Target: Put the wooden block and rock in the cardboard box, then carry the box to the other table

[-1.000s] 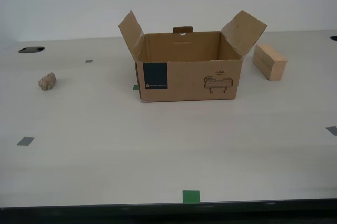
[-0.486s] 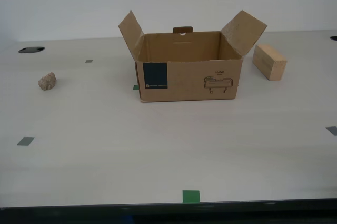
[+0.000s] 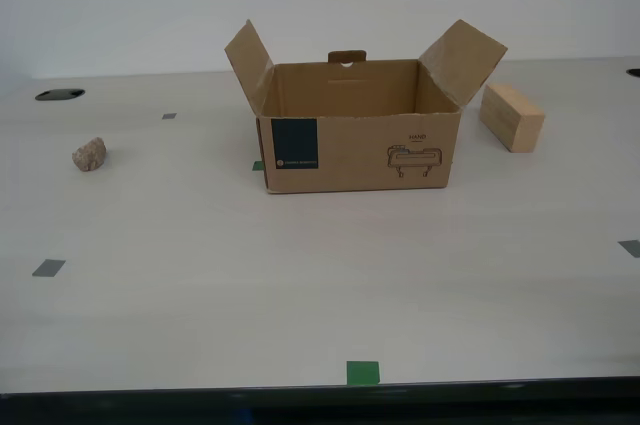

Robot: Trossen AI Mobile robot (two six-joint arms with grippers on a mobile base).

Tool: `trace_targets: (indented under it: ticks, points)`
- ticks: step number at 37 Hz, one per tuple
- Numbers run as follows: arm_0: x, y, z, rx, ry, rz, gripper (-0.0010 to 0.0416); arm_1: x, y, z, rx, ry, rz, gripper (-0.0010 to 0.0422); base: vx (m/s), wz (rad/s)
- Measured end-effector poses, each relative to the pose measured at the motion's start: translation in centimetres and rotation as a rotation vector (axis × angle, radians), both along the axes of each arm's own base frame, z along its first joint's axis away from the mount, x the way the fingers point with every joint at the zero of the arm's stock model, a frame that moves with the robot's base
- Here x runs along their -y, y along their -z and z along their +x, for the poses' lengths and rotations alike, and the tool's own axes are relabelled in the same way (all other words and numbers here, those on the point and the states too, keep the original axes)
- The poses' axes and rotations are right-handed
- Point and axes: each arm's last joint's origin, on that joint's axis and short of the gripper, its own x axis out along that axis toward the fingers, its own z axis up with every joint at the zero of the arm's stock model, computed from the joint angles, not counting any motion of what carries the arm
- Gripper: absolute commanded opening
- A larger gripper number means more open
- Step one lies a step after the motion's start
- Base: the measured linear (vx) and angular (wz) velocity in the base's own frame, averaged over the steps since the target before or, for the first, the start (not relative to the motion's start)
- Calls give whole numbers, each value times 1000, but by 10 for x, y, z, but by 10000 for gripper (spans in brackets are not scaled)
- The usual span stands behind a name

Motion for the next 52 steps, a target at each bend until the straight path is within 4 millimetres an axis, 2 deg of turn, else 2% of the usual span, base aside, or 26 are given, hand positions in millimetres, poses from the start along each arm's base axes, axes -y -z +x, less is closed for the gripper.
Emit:
trace_targets:
  ticks: [6, 19, 23, 27, 31, 45, 52]
  points:
    - [0, 3, 3, -9, 2, -2, 160, 0, 0, 0, 0, 0, 0, 387, 0, 0]
    - [0, 2, 2, -9, 5, 2, 361, 0, 0, 0, -3, 0, 0, 387, 0, 0]
    - [0, 2, 2, -9, 6, 2, 409, 0, 0, 0, -4, 0, 0, 387, 0, 0]
    - [0, 2, 2, -9, 6, 2, 379, 0, 0, 0, -4, 0, 0, 387, 0, 0]
    - [-1, 2, 2, -9, 5, 2, 365, 0, 0, 0, -4, 0, 0, 387, 0, 0]
    - [0, 3, -2, -57, 8, 2, 395, 0, 0, -2, -19, -1, 1, 387, 0, 0]
    - [2, -11, -9, -112, 60, -39, 394, -1, 1, -3, -36, -33, 32, 387, 0, 0]
